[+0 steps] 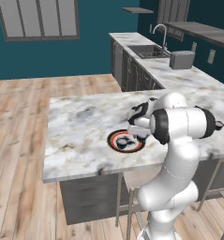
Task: Place two yogurt containers on each plate.
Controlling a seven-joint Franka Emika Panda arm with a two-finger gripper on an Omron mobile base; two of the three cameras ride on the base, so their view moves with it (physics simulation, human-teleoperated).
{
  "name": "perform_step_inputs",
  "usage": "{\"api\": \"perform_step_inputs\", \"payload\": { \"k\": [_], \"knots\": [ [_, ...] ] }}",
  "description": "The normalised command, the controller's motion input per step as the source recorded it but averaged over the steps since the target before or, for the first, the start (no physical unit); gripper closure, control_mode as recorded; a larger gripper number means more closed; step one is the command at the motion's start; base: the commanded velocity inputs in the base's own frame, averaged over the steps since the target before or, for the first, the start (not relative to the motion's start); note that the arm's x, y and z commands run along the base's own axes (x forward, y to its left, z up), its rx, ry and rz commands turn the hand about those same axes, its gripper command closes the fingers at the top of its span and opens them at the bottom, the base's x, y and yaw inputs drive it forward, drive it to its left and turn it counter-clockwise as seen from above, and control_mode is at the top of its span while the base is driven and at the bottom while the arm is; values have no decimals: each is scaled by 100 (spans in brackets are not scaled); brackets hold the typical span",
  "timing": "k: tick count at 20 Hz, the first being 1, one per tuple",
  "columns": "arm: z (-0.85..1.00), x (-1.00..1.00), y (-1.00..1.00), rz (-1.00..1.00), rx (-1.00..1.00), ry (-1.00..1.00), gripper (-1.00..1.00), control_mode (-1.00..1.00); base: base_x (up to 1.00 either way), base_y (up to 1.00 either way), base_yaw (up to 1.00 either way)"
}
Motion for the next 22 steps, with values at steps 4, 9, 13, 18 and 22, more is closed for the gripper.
{"api": "perform_step_inputs", "payload": {
  "k": [4,9,13,18,22],
  "knots": [
    [-5,34,34,1,9,0,100,-100,0,0,0],
    [-5,23,39,0,2,1,100,-100,0,0,0],
    [-32,24,19,0,0,10,100,-100,0,0,0],
    [-34,13,5,0,0,6,100,-100,0,0,0],
    [-2,5,11,0,0,0,-100,-100,0,0,0]
  ]
}}
